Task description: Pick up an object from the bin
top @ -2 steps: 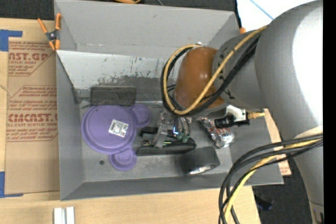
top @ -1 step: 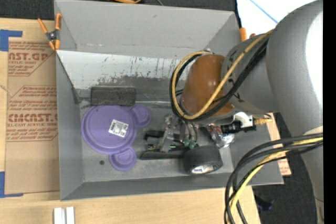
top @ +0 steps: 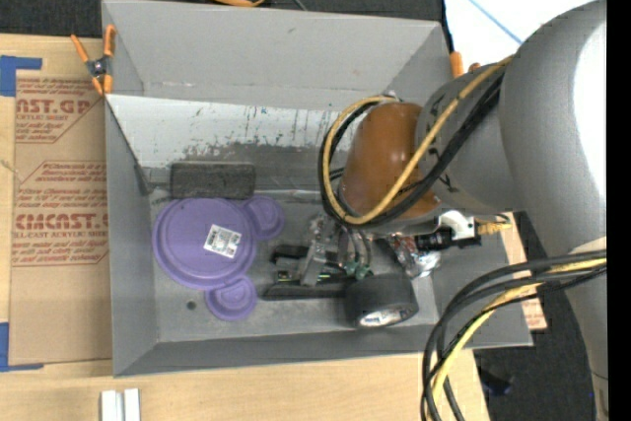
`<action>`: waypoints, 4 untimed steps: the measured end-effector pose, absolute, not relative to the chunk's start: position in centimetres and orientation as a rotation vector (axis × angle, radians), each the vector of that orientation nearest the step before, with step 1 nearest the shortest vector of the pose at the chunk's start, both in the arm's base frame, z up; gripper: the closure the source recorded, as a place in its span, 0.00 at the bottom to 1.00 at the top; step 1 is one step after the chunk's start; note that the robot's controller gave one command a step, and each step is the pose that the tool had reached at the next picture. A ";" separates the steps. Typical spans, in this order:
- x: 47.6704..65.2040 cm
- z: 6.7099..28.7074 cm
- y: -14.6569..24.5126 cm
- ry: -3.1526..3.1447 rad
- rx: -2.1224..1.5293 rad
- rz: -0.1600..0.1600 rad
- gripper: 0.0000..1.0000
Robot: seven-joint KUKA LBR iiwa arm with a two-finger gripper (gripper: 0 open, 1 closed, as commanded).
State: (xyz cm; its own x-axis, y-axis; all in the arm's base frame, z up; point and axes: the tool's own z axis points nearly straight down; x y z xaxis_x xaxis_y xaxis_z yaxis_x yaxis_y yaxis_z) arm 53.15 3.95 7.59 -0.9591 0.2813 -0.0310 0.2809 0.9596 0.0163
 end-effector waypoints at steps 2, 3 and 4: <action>53.2 7.6 4.0 3.077 0.442 0.019 1.00; 53.2 7.6 4.0 3.077 0.442 0.019 1.00; 53.2 7.6 4.0 3.077 0.442 0.019 1.00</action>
Offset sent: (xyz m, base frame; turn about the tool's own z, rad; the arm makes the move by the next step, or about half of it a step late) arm 0.0000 0.0000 0.0000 0.0000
